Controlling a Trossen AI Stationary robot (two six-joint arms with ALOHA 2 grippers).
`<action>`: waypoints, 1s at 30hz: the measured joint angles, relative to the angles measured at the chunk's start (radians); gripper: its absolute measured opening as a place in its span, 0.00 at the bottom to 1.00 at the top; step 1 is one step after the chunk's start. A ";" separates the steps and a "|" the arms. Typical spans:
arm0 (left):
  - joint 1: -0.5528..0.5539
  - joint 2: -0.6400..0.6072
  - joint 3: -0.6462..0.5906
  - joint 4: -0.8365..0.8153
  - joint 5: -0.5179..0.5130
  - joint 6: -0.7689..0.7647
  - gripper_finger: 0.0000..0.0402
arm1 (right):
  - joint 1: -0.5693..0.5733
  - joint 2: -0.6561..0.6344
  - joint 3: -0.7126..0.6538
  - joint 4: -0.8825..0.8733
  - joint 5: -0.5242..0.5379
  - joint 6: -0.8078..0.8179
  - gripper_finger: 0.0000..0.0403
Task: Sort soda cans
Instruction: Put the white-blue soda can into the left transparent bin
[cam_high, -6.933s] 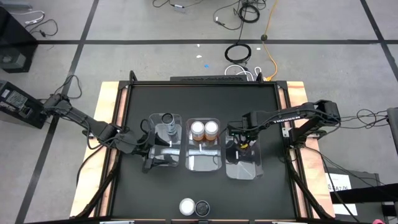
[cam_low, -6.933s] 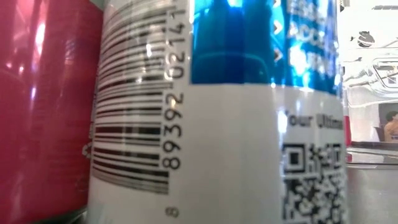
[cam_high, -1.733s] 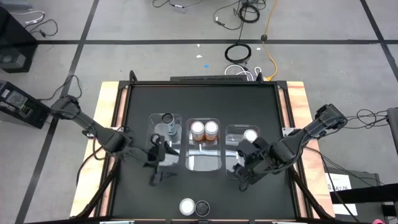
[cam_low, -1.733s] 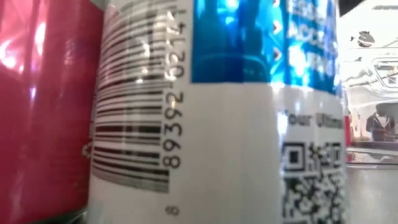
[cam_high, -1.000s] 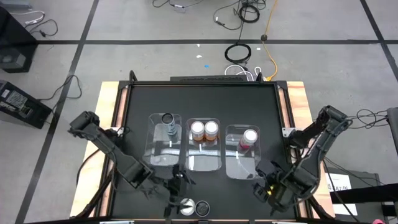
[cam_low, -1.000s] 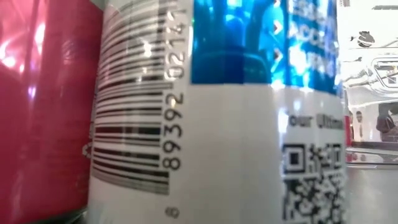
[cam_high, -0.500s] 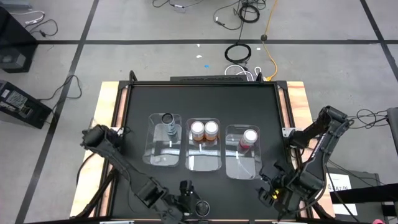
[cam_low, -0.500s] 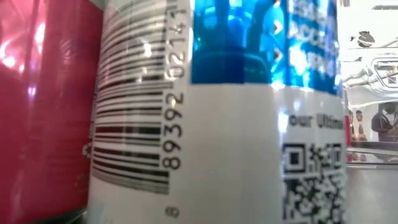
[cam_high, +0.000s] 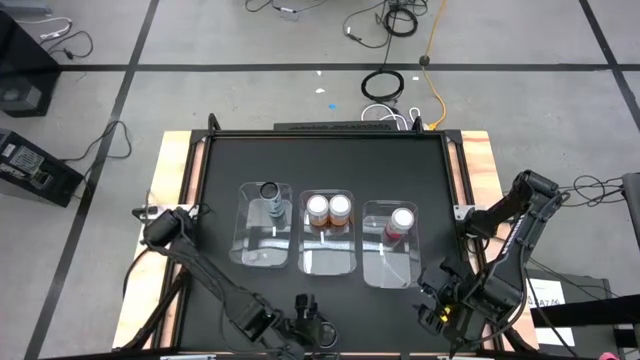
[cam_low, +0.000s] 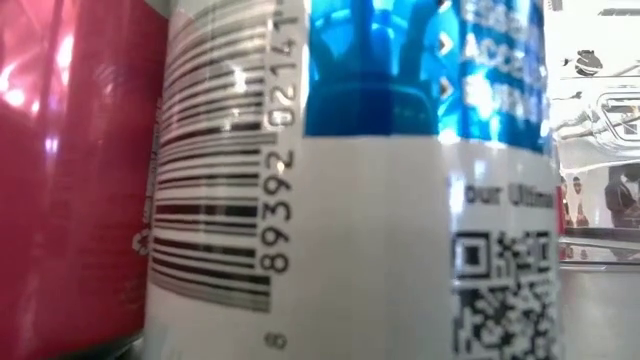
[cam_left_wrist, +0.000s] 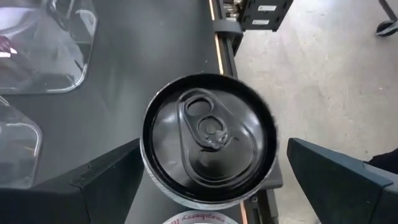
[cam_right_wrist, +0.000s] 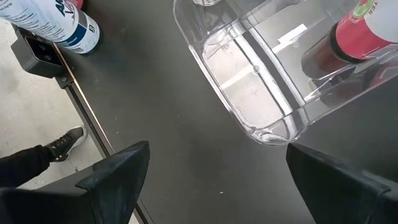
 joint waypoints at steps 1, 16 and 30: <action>0.001 0.003 0.000 0.000 0.000 0.000 0.99 | 0.000 0.000 0.000 0.000 0.000 0.000 0.92; 0.034 0.004 0.000 0.051 0.000 0.000 0.99 | 0.000 0.000 0.000 0.000 -0.001 -0.027 0.92; 0.041 0.003 -0.001 0.040 0.008 0.000 0.99 | 0.000 0.000 0.000 0.000 -0.001 -0.043 0.92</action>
